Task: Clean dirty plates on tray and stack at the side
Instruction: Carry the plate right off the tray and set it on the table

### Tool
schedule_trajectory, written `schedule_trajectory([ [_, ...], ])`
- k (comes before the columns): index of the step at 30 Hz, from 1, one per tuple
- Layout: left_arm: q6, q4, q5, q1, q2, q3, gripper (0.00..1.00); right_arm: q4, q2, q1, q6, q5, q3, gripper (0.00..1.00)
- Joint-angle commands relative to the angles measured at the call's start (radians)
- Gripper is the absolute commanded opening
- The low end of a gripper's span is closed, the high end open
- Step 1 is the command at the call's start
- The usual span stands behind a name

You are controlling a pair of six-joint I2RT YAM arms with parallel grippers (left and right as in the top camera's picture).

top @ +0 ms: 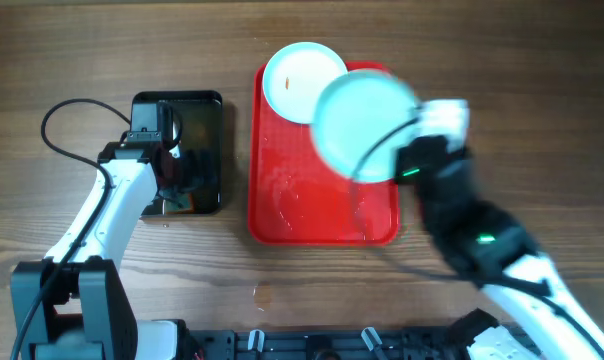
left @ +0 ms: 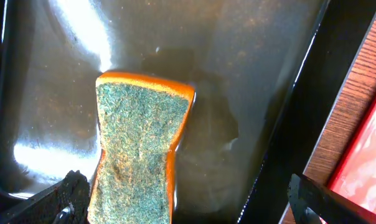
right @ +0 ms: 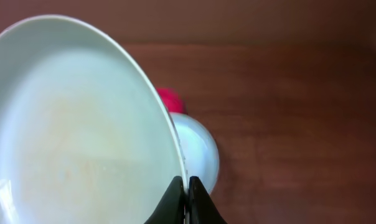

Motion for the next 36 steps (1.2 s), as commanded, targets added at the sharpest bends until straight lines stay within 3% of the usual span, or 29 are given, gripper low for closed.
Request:
schedule_trajectory([
  [1,0.01,0.003,0.011,0.006,-0.012,-0.002,1.0,-0.056,-0.017,-0.294,0.14,-0.274,0.017,0.04],
  [8,0.009,0.002,0.011,0.006,-0.012,-0.002,1.0,-0.084,0.143,-0.777,0.204,-0.504,0.01,0.04],
  [12,0.01,0.003,0.011,0.006,-0.012,-0.002,1.0,-0.037,0.311,-0.943,0.227,-0.563,0.01,0.04],
  [15,0.01,0.003,0.011,0.006,-0.012,-0.002,1.0,-0.014,0.421,-0.989,0.224,-0.565,0.01,0.04],
  [18,0.01,0.003,0.011,0.006,-0.012,-0.002,1.0,0.03,0.496,-0.99,0.162,-0.564,0.01,0.05],
  [19,0.01,0.003,0.011,0.006,-0.012,-0.002,1.0,0.051,0.516,-0.99,0.139,-0.565,0.01,0.11],
  [21,0.009,0.003,0.011,0.006,-0.012,-0.002,1.0,0.078,0.527,-0.99,0.11,-0.588,0.01,0.43],
  [22,0.01,0.003,0.011,0.006,-0.012,-0.002,1.0,0.095,0.526,-0.99,0.095,-0.627,0.01,0.52],
  [23,0.01,0.003,0.011,0.006,-0.012,-0.002,1.0,0.117,0.517,-0.99,0.067,-0.702,0.01,0.56],
  [29,0.009,0.003,0.011,0.006,-0.012,-0.002,1.0,0.121,0.45,-0.93,-0.039,-1.067,0.01,0.49],
  [34,0.01,0.003,0.011,0.006,-0.012,-0.002,1.0,0.057,0.406,-0.716,-0.174,-1.076,0.01,0.51],
  [36,0.01,0.003,0.011,0.006,-0.012,-0.002,1.0,0.06,0.409,-0.597,-0.206,-0.975,0.011,0.52],
])
